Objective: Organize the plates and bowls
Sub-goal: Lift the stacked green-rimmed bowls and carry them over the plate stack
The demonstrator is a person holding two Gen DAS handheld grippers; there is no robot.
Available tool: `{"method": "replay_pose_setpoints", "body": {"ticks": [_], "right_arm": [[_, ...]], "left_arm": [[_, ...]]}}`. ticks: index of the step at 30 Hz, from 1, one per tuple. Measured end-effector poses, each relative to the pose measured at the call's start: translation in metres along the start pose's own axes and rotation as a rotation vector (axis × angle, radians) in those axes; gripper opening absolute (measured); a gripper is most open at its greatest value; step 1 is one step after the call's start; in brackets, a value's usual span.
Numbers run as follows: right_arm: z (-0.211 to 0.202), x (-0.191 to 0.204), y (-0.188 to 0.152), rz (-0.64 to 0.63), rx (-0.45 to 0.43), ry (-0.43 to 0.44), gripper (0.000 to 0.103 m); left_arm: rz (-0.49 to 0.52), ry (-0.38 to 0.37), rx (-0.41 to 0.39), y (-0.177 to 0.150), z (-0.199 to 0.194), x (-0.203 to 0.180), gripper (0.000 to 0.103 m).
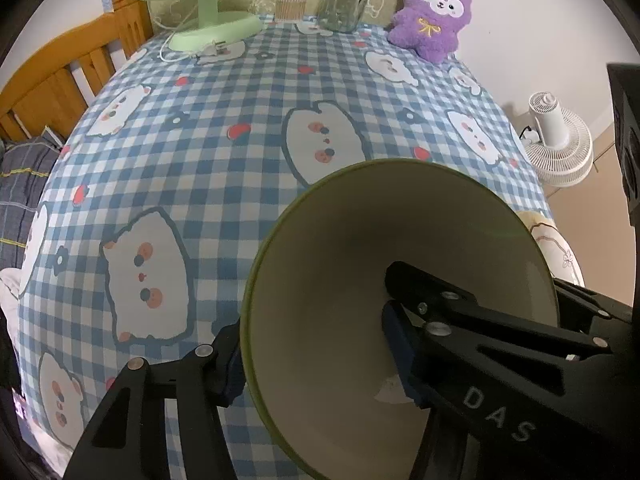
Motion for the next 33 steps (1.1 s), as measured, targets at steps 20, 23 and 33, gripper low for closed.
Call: {"method": "replay_pose_setpoints", "body": {"ticks": [20, 23, 33], "right_arm": [[-0.002, 0.003, -0.005, -0.001, 0.03, -0.001, 0.051], [-0.004, 0.005, -0.007, -0.01, 0.032, -0.01, 0.051], [-0.002, -0.002, -0.015, 0.088, 0.039, 0.036, 0.053]], "left_arm": [[0.064, -0.014, 0.057, -0.005, 0.0, -0.002, 0.058], [0.073, -0.016, 0.064, -0.008, -0.001, -0.001, 0.058], [0.192, 0.022, 0.086, -0.006, -0.001, -0.006, 0.063]]}}
Point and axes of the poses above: each gripper's, at about its wrist camera, not at the fingertips, and z roughly the way its jaws point, x to its left, y to its top, the point moved 10 cm from there along z, roughly the way its jaws point, and after that the axes turned 11 degrees about -z, right-handed, at the moved point
